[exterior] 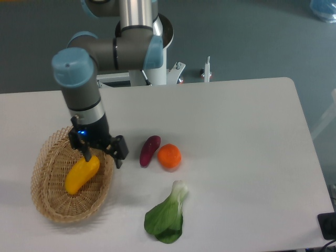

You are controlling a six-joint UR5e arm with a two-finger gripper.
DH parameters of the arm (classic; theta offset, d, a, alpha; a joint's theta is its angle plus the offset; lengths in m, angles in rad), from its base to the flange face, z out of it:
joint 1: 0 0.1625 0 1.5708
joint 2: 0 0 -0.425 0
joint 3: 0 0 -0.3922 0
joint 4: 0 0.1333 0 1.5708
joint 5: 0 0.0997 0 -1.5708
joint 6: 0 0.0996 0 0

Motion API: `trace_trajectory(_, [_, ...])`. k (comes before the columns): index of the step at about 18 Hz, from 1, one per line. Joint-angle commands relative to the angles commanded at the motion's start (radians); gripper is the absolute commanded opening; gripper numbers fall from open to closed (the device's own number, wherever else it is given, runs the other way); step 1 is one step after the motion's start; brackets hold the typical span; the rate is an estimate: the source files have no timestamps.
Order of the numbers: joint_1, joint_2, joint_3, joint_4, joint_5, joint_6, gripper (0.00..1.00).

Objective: Pick up the mango from the basket
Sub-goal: 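Lower the open gripper into the basket over the yellow mango, then close the gripper around the yellow mango in the basket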

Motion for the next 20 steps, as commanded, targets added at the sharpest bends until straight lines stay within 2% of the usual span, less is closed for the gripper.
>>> trace_trajectory(4, [-0.045, -0.063, -0.005, 0.003, -0.003, 0.014, 1.00])
trace_trajectory(6, [-0.048, -0.062, -0.003, 0.003, -0.012, 0.023, 1.00])
trace_trajectory(10, [-0.052, -0.072, -0.031, 0.000, -0.026, 0.205, 1.00])
trace_trajectory(20, [-0.052, -0.111, -0.026, 0.003, -0.028, 0.196, 1.00])
